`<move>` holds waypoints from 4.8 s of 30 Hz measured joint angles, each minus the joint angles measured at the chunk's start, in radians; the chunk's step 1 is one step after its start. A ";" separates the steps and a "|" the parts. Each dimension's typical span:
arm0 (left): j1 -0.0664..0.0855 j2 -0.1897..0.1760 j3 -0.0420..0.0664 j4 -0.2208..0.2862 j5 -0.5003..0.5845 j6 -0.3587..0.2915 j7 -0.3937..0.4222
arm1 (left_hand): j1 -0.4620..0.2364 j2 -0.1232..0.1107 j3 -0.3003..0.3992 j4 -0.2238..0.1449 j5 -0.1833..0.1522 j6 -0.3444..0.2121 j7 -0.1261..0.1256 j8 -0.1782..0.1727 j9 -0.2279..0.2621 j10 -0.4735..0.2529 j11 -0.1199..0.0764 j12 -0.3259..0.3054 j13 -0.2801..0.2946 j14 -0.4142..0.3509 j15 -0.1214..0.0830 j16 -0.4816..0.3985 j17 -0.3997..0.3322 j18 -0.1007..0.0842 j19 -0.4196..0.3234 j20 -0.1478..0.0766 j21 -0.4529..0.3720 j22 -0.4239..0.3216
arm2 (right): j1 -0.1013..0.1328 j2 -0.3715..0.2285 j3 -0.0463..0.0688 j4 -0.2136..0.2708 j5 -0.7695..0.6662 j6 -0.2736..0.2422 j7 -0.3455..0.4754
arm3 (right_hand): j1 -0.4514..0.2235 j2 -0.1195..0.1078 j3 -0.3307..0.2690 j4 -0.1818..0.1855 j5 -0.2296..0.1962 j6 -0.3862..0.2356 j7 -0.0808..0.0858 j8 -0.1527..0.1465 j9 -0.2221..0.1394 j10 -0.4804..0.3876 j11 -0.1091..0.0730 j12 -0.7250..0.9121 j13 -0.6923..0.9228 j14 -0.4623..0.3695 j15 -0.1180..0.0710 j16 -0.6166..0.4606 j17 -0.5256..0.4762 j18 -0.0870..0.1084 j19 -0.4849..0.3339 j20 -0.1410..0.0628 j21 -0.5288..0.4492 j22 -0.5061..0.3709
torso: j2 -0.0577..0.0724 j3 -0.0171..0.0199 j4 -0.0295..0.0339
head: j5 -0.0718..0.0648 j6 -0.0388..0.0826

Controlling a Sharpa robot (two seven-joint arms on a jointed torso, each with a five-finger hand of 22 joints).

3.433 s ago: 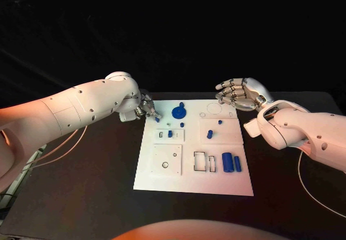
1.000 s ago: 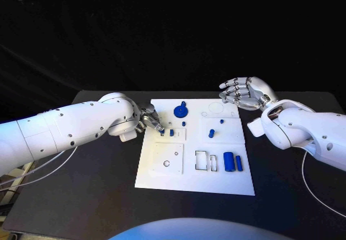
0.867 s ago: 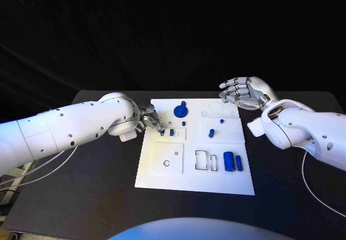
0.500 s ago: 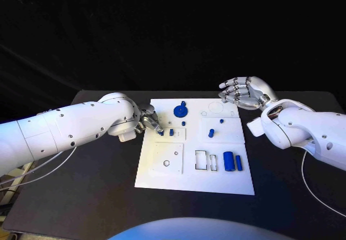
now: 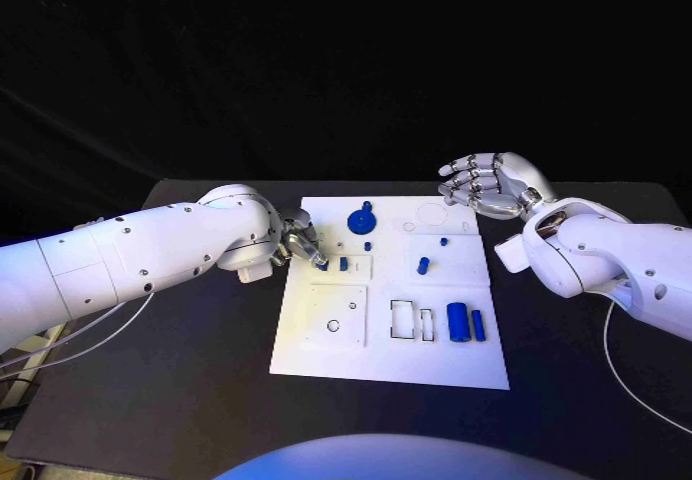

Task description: Assemble the parts on the task board

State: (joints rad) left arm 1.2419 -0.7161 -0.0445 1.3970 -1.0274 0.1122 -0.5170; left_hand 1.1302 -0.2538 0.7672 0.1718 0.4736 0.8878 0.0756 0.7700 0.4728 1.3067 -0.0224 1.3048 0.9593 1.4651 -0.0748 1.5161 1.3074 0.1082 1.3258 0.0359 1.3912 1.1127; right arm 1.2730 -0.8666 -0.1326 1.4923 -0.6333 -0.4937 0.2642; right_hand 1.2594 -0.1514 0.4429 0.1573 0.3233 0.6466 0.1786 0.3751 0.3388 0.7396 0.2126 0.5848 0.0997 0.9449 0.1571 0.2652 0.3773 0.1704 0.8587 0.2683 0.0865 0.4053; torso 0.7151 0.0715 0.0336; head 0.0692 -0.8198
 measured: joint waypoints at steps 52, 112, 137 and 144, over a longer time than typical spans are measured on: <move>0.008 0.047 -0.003 -0.046 -0.009 0.062 -0.018 | -0.075 0.017 -0.050 -0.050 -0.015 0.012 -0.045 0.025 0.151 0.021 -0.014 0.008 0.009 0.000 -0.015 0.000 0.001 0.000 0.007 -0.007 -0.001 0.002 | 0.000 -0.001 0.000 -0.001 0.001 0.000 0.001 | 0.000 0.000 0.000 0.000 0.000 0.000 0.000 0.000 -0.002 0.000 0.000 0.000 -0.003 0.000 0.000 0.000 -0.001 0.000 0.000 0.000 0.000 -0.003 | 0.000 -0.0004 0.0000 | -0.005 -0.007; -0.001 -0.011 0.013 0.017 0.072 -0.277 0.294 | 0.259 0.038 -0.317 0.064 -0.085 -0.229 0.104 -0.127 0.035 -0.505 0.121 -0.342 -0.500 -0.304 0.105 -0.370 -0.581 0.063 -0.352 0.089 -0.445 -0.593 | 0.000 0.001 0.000 -0.003 0.002 0.001 0.002 | 0.000 0.000 -0.003 0.003 0.000 0.000 0.000 0.000 -0.004 0.000 0.000 0.004 -0.009 0.004 0.004 -0.006 -0.003 0.000 0.007 0.000 -0.004 -0.010 | 0.000 0.0007 -0.0002 | -0.016 0.014; -0.034 0.123 -0.029 -0.082 -0.463 -0.338 0.516 | 0.309 -0.007 -0.333 0.016 -0.085 -0.206 0.110 -0.211 -0.107 -0.560 0.147 -0.585 -0.726 -0.287 0.130 -0.248 -0.529 0.063 -0.370 0.113 -0.382 -0.545 | -0.006 0.007 0.000 -0.005 0.003 0.002 0.004 | 0.000 0.000 -0.003 0.003 0.000 -0.002 0.002 0.000 -0.004 0.000 0.000 0.004 -0.011 0.004 0.004 -0.006 -0.003 0.000 0.007 0.000 -0.004 -0.012 | 0.002 -0.0004 -0.0003 | -0.030 0.030; -0.035 0.145 -0.030 -0.094 -0.499 -0.305 0.490 | 0.309 -0.007 -0.333 0.016 -0.085 -0.176 0.105 -0.216 -0.126 -0.545 0.146 -0.602 -0.744 -0.262 0.127 -0.214 -0.496 0.062 -0.366 0.109 -0.364 -0.535 | -0.006 0.008 0.000 -0.006 0.003 0.003 0.004 | 0.000 0.000 -0.003 0.003 0.000 -0.002 0.002 0.000 -0.005 0.000 0.000 0.004 -0.011 0.004 0.004 -0.006 -0.003 0.000 0.007 0.000 -0.004 -0.012 | 0.001 -0.0005 -0.0002 | -0.031 0.029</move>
State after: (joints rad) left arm 1.2071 -0.5712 -0.0747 1.3025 -1.5262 -0.1923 -0.0274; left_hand 1.4394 -0.2606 0.4344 0.1874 0.3891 0.7122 0.1802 0.5538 0.3470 0.7620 0.1235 0.7027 0.2150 1.2028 0.0521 1.3025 0.8115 0.1707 0.9597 0.1449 1.0269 0.5777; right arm 1.2665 -0.8581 -0.1328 1.4866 -0.6306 -0.4911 0.2681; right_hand 1.2594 -0.1514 0.4402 0.1601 0.3233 0.6442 0.1811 0.3750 0.3340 0.7396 0.2126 0.5890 0.0891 0.9484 0.1606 0.2594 0.3741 0.1704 0.8659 0.2683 0.0830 0.3933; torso 0.7161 0.0710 0.0334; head 0.0384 -0.7912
